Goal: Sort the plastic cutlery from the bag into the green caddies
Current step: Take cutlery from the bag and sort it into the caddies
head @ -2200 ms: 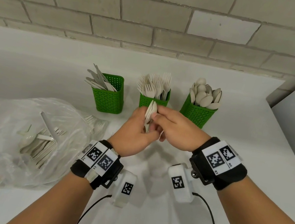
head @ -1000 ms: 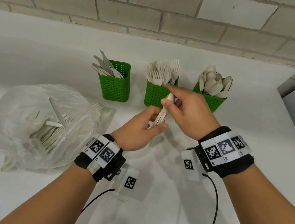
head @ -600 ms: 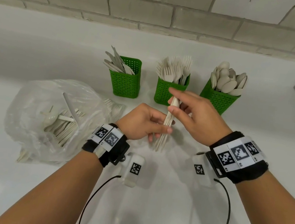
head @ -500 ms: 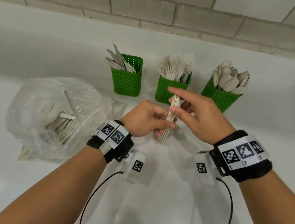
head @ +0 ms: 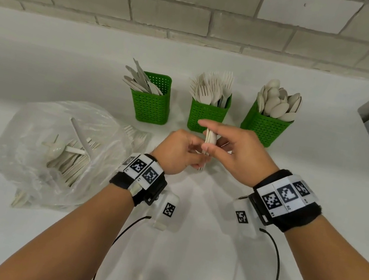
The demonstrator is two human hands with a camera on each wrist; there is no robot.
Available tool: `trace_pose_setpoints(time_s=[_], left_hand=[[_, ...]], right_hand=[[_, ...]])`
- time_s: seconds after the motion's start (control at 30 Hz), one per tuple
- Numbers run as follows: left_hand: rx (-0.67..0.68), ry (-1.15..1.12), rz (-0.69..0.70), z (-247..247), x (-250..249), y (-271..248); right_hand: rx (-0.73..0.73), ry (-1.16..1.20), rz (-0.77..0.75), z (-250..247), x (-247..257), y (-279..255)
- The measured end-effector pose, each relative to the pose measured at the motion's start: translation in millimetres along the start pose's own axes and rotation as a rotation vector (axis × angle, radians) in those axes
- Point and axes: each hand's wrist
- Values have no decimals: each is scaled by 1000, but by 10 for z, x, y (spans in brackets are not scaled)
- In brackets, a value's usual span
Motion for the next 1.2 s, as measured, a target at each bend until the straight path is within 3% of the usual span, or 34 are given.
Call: trace_pose_setpoints(time_s=[0.2,0.33,0.43,0.53,0.6,0.7,0.83,0.93,1.07,1.13,1.2], left_hand=[[49,-64,31,21,-87,-23],[-8,-137,37,39,-273,36],[-30,115,30,25,-293,79],[36,449,-30,17,-179,40],[113,552,-105,43,-100,-2],[197,630,-155,95,-42,-46],[162,583,-165,89,-64,-115],[65,511,-105,15,-265,-257],[-193,433,52,-312,-668,-651],[-395,389,135,-561,-846,-923],[-631,463,177,-856,-919,-1252]], right_hand=[[-18,31,10,-65,59,3],[-107,130,10,-330,163,3],[-282,166,13,-739,246,40],[-495,-37,22,-1180,226,117],[-552,-129,50,-1308,173,173],[-508,-239,90,-1220,62,230],[-359,-390,223,-1006,-159,302],[-262,-518,260,-964,-268,372],[-280,-774,257,-888,-329,412],[-296,-642,249,-756,-203,414],[-349,-320,148,-480,179,430]])
Point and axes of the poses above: each hand's wrist, its own y-axis towards the middle knuckle, its own z-axis out of the palm, x = y × z, and after that the axes turned 6 degrees about z, right-handed
